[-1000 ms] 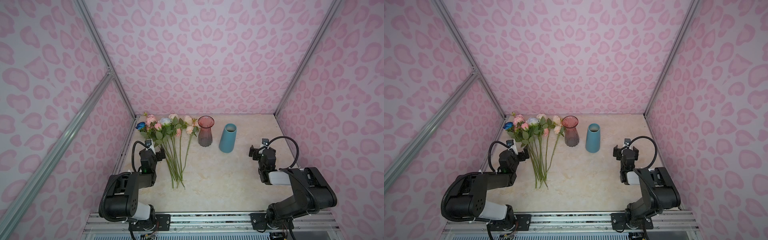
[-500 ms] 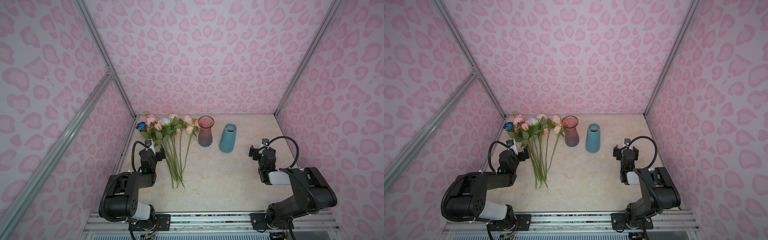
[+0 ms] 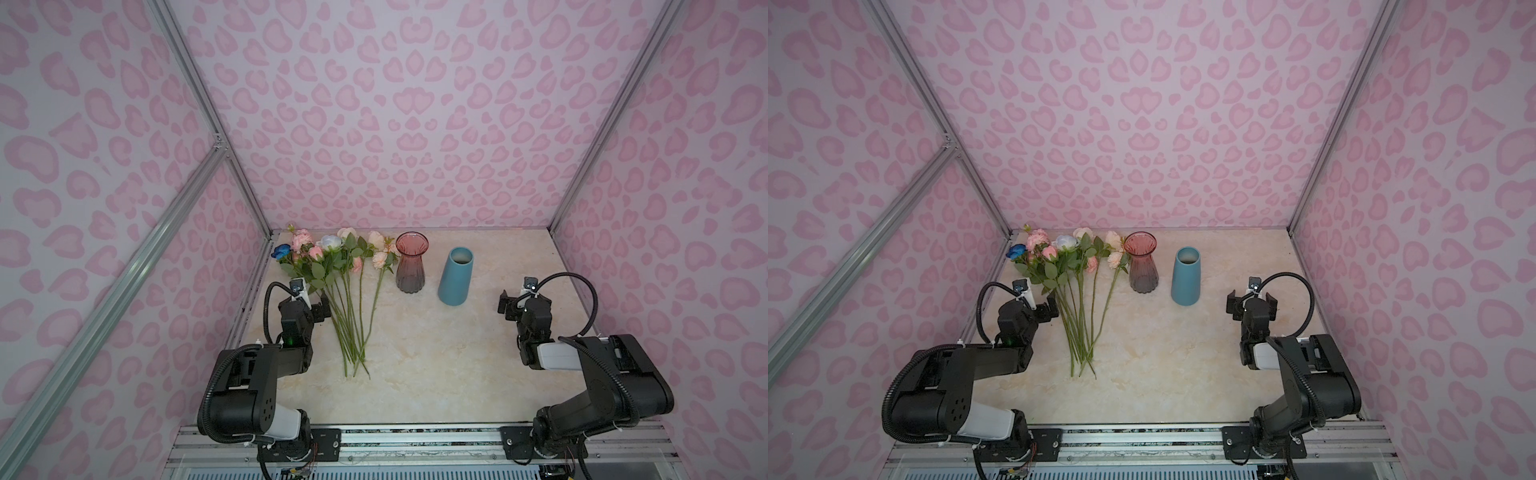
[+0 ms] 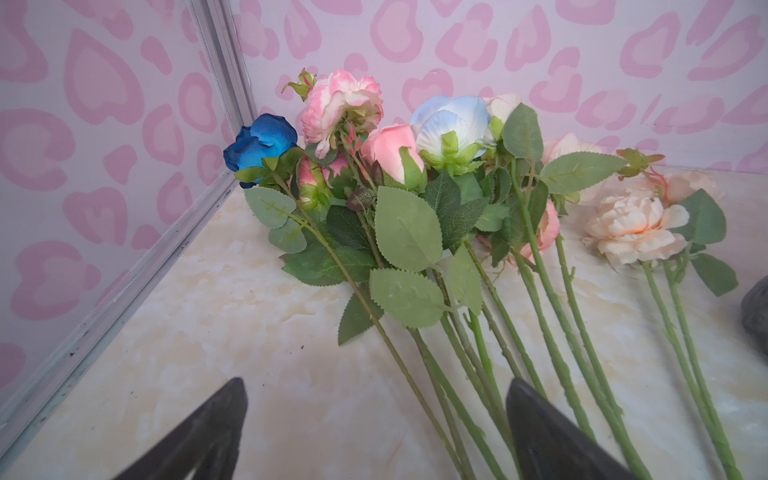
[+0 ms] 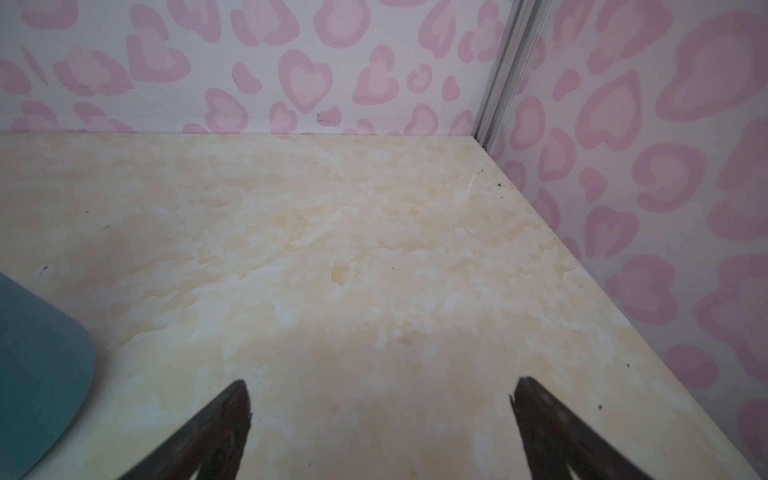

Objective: Arrange the flowers into the vase

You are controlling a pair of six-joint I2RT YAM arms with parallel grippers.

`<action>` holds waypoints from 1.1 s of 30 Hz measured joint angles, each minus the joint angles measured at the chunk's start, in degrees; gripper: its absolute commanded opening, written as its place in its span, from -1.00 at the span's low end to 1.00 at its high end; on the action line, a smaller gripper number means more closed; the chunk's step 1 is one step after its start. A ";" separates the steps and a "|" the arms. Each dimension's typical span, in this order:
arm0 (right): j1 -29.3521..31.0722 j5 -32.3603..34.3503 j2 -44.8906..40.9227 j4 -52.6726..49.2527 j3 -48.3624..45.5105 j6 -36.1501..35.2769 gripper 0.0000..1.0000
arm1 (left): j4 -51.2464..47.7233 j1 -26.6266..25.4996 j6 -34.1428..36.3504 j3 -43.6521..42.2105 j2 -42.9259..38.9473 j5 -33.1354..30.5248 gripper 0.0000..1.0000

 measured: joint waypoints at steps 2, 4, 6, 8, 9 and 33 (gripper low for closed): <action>-0.04 -0.04 0.00 0.00 0.02 0.00 0.99 | 0.00 0.00 0.00 0.00 0.00 0.00 0.96; -0.90 -1.38 0.02 -0.17 0.42 0.00 0.99 | 0.00 0.00 0.00 0.00 0.00 0.00 0.96; -1.84 -2.25 0.02 -0.26 0.98 0.09 0.99 | 0.00 0.00 0.00 0.00 0.00 0.00 0.96; -2.23 -2.75 0.02 -0.35 1.03 0.20 0.99 | 0.00 0.00 0.00 0.00 0.00 0.00 0.96; -2.23 -3.48 0.02 -0.44 1.03 0.20 0.99 | 0.00 0.00 0.00 0.00 0.00 0.00 0.96; 4.50 15.13 -12.31 -62.01 44.65 13.03 1.00 | -28.22 -0.96 -4.35 17.14 -30.88 -0.76 0.96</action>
